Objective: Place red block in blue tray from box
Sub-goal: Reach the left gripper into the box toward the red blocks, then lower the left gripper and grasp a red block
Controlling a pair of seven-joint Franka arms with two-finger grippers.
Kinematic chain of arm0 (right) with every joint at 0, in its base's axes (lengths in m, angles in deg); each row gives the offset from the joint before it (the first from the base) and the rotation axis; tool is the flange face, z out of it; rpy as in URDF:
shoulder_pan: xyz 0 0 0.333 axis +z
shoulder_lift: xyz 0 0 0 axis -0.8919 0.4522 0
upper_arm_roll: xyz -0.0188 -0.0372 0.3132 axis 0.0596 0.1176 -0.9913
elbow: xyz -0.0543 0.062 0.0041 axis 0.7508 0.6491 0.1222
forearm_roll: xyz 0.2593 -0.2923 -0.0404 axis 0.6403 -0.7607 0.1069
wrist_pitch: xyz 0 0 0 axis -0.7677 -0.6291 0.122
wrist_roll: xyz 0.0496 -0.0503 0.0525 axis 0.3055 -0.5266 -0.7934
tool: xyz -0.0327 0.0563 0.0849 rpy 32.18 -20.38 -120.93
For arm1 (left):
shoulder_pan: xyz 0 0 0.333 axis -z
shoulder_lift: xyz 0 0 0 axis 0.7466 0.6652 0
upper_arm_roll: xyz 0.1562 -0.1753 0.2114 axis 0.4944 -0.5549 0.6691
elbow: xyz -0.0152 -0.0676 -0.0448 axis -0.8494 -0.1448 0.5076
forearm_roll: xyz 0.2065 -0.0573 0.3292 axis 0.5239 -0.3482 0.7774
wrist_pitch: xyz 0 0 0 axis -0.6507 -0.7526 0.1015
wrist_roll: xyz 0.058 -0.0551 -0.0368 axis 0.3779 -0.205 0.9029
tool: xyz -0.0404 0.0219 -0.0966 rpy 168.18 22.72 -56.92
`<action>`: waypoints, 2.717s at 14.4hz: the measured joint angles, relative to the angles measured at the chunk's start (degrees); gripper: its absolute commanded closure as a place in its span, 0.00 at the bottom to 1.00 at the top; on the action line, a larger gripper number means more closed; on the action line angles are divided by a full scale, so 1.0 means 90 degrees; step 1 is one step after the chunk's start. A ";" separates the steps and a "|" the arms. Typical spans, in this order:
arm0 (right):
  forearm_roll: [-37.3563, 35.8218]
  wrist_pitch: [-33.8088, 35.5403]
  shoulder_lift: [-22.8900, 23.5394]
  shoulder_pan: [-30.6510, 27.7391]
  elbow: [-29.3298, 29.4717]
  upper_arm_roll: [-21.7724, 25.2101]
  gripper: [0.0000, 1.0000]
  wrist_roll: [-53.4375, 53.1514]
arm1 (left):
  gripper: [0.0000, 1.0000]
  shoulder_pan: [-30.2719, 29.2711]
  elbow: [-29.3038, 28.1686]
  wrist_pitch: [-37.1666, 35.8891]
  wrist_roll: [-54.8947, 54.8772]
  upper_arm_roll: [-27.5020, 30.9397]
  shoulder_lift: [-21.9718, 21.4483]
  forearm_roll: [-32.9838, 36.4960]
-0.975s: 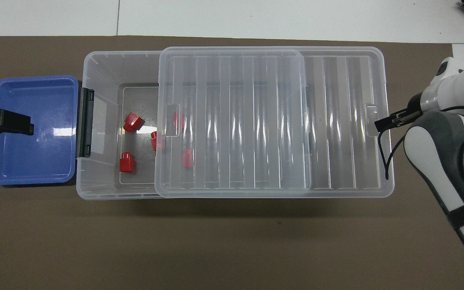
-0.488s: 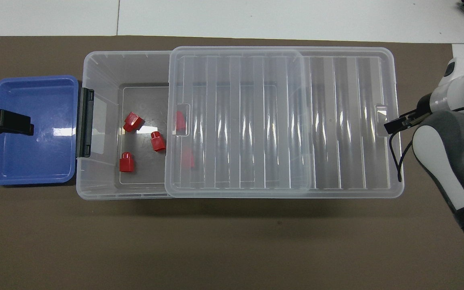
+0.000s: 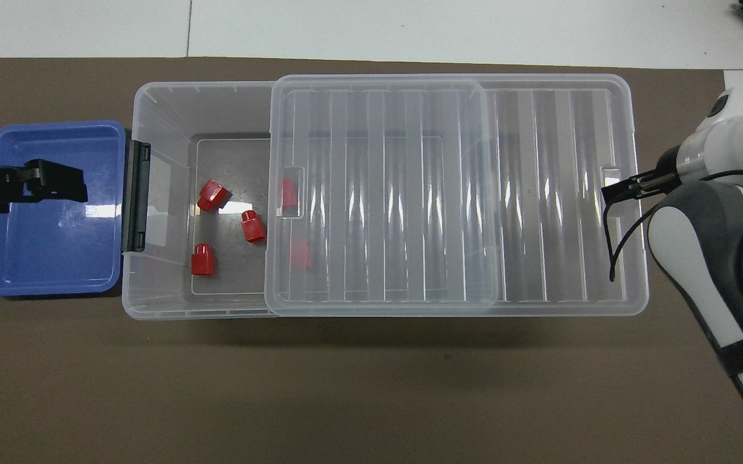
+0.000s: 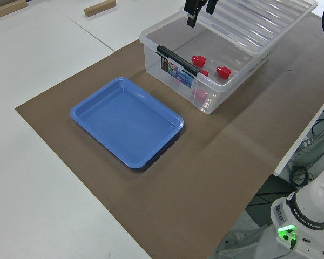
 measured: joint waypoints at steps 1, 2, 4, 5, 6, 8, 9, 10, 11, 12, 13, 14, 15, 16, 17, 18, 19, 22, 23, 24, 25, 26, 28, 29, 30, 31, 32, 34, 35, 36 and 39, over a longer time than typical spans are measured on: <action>0.0000 0.0056 -0.0081 0.0121 0.0002 -0.0008 0.01 -0.0372 | 0.00 0.0210 -0.0067 0.0152 0.0299 -0.0025 0.0021 0.0002; 0.0000 0.0151 -0.0173 0.0236 0.0005 -0.0013 0.01 -0.0740 | 0.00 0.0330 -0.0141 0.0305 0.0469 -0.0042 0.0062 0.0002; 0.0000 0.0405 -0.0378 0.0398 0.0013 -0.0018 0.01 -0.1364 | 0.00 0.0388 -0.0380 0.0717 0.0573 -0.0043 0.0232 0.0003; 0.0001 0.0569 -0.0491 0.0455 0.0028 -0.0020 0.01 -0.1592 | 0.00 0.0396 -0.0586 0.1039 0.0657 -0.0041 0.0367 0.0012; 0.0003 0.0770 -0.0599 0.0492 0.0079 -0.0020 0.01 -0.1758 | 0.00 0.0433 -0.0847 0.1491 0.0810 -0.0033 0.0538 0.0068; 0.0096 0.1288 -0.0745 0.0495 0.0378 -0.0018 0.01 -0.1957 | 0.00 0.0663 -0.1315 0.2458 0.1547 -0.0026 0.1000 0.0396; 0.0144 0.1529 -0.0774 0.0488 0.0599 -0.0009 0.01 -0.2005 | 0.00 0.0801 -0.1394 0.2725 0.1928 -0.0029 0.1236 0.0552; 0.0178 0.1717 -0.0781 0.0485 0.0816 0.0001 0.01 -0.2012 | 0.00 0.0909 -0.1399 0.2851 0.2174 -0.0035 0.1401 0.0625; 0.0198 0.1877 -0.0781 0.0483 0.1009 0.0009 0.01 -0.2012 | 0.00 0.0980 -0.1396 0.2899 0.2349 -0.0034 0.1492 0.0649; 0.0202 0.1992 -0.0781 0.0477 0.1166 0.0012 0.01 -0.2013 | 0.00 0.1033 -0.1398 0.2935 0.2514 -0.0032 0.1545 0.0678; 0.0203 0.2108 -0.0780 0.0465 0.1318 0.0012 0.01 -0.2013 | 0.00 0.1093 -0.1408 0.3037 0.2722 -0.0031 0.1617 0.0742; 0.0205 0.2203 -0.0781 0.0458 0.1437 0.0013 0.01 -0.2013 | 0.00 0.1151 -0.1426 0.3139 0.2911 -0.0033 0.1717 0.0820; 0.0212 0.2274 -0.0782 0.0458 0.1510 0.0012 0.00 -0.2017 | 0.00 0.1199 -0.1467 0.3196 0.3028 -0.0033 0.1833 0.0850; 0.0216 0.2333 -0.0783 0.0458 0.1538 0.0012 0.00 -0.2028 | 0.00 0.1227 -0.1575 0.3281 0.3114 -0.0033 0.1926 0.0856; 0.0217 0.2356 -0.0780 0.0457 0.1537 0.0012 0.00 -0.2038 | 0.00 0.1235 -0.1723 0.3440 0.3209 -0.0033 0.1978 0.0857; 0.0217 0.2361 -0.0777 0.0452 0.1537 0.0013 0.00 -0.2040 | 0.00 0.1235 -0.1856 0.3633 0.3290 -0.0031 0.1994 0.0858; 0.0218 0.2383 -0.0777 0.0441 0.1535 0.0013 0.00 -0.2040 | 0.00 0.1235 -0.1957 0.3796 0.3330 -0.0028 0.1995 0.0858; 0.0220 0.2691 -0.0778 0.0425 0.1524 0.0013 0.00 -0.2040 | 0.00 0.1234 -0.2099 0.4050 0.3388 -0.0005 0.2004 0.0859; 0.0221 0.2768 -0.0779 0.0424 0.1523 0.0013 0.00 -0.2040 | 0.00 0.1233 -0.2120 0.4126 0.3404 0.0005 0.2025 0.0859; 0.0221 0.2817 -0.0779 0.0424 0.1522 0.0013 0.00 -0.2040 | 0.00 0.1232 -0.2141 0.4186 0.3423 0.0011 0.2065 0.0859; 0.0221 0.2847 -0.0779 0.0424 0.1518 0.0013 0.00 -0.2040 | 0.00 0.1231 -0.2158 0.4250 0.3443 0.0014 0.2110 0.0859; 0.0221 0.2852 -0.0779 0.0421 0.1515 0.0013 0.00 -0.2040 | 0.00 0.1231 -0.2166 0.4281 0.3453 0.0015 0.2146 0.0859; 0.0221 0.2870 -0.0788 0.0409 0.1515 0.0024 0.00 -0.2041 | 0.00 0.1230 -0.2201 0.4351 0.3459 0.0015 0.2199 0.0859; 0.0221 0.2910 -0.0798 0.0405 0.1515 0.0037 0.00 -0.2041 | 0.00 0.1232 -0.2239 0.4390 0.3460 0.0013 0.2208 0.0859; 0.0221 0.2957 -0.0807 0.0397 0.1515 0.0048 0.00 -0.2041 | 0.00 0.1238 -0.2288 0.4402 0.3460 0.0007 0.2210 0.0859; 0.0221 0.3000 -0.0813 0.0390 0.1515 0.0059 0.00 -0.2041 | 0.00 0.1252 -0.2346 0.4402 0.3460 0.0001 0.2210 0.0859; 0.0221 0.3029 -0.0816 0.0382 0.1515 0.0064 0.00 -0.2041 | 0.00 0.1286 -0.2408 0.4403 0.3460 0.0001 0.2210 0.0859; 0.0221 0.3099 -0.0818 0.0381 0.1515 0.0066 0.00 -0.2041 | 0.00 0.1362 -0.2506 0.4411 0.3471 -0.0014 0.2209 0.0859; 0.0221 0.3099 -0.0819 0.0370 0.1515 0.0068 0.00 -0.2041 | 0.00 0.1391 -0.2522 0.4415 0.3474 -0.0016 0.2209 0.0859; 0.0221 0.3099 -0.0820 0.0343 0.1515 0.0069 0.00 -0.2041 | 0.04 0.1422 -0.2528 0.4416 0.3474 -0.0016 0.2209 0.0859; 0.0221 0.3099 -0.0821 0.0299 0.1515 0.0072 0.00 -0.2041 | 0.30 0.1479 -0.2563 0.4420 0.3436 -0.0022 0.2208 0.0893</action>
